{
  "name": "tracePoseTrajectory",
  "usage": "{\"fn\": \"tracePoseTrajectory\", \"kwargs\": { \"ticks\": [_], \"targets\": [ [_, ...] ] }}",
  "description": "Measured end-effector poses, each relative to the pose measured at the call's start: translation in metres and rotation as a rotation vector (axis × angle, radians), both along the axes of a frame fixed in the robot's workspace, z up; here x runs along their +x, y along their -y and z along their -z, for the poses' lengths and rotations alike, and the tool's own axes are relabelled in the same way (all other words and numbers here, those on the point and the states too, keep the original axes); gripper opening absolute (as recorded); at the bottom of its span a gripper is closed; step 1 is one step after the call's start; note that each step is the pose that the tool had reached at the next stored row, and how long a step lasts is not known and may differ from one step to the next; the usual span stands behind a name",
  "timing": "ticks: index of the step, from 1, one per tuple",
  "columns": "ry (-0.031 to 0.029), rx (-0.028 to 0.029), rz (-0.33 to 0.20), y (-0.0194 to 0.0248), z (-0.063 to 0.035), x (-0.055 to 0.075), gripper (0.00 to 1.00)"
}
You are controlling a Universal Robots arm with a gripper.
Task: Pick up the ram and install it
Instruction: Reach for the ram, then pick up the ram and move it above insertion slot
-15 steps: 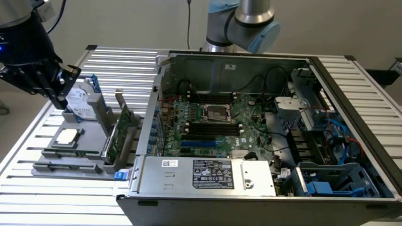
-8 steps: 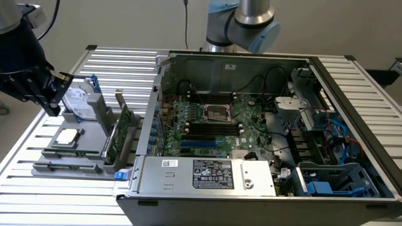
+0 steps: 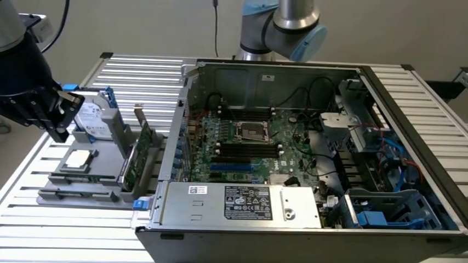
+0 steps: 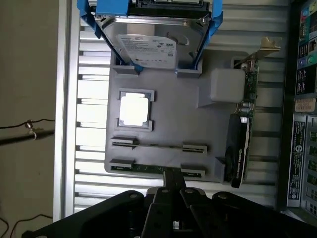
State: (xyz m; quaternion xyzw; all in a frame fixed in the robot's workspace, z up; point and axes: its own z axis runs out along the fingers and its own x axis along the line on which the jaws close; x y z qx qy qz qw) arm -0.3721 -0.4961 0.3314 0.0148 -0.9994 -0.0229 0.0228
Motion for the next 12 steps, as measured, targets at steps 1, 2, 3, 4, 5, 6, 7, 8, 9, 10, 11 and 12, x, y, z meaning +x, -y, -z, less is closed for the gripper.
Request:
{"fn": "tracePoseTrajectory", "kwargs": {
  "ticks": [1,2,3,4,5,6,7,8,9,10,11,12],
  "targets": [
    [0.0000,0.0000,0.000,0.0000,0.0000,0.0000,0.11],
    [0.0000,0.0000,0.000,0.0000,0.0000,0.0000,0.11],
    [0.0000,0.0000,0.000,0.0000,0.0000,0.0000,0.11],
    [0.0000,0.0000,0.000,0.0000,0.0000,0.0000,0.11],
    [0.0000,0.0000,0.000,0.0000,0.0000,0.0000,0.11],
    [0.0000,0.0000,0.000,0.0000,0.0000,0.0000,0.11],
    [0.0000,0.0000,0.000,0.0000,0.0000,0.0000,0.11],
    [0.0000,0.0000,0.000,0.0000,0.0000,0.0000,0.11],
    [0.0000,0.0000,0.000,0.0000,0.0000,0.0000,0.11],
    [0.0000,0.0000,0.000,0.0000,0.0000,0.0000,0.11],
    [-0.0001,0.0000,0.000,0.0000,0.0000,0.0000,0.11],
    [0.0000,0.0000,0.000,0.0000,0.0000,0.0000,0.11]
  ]
}}
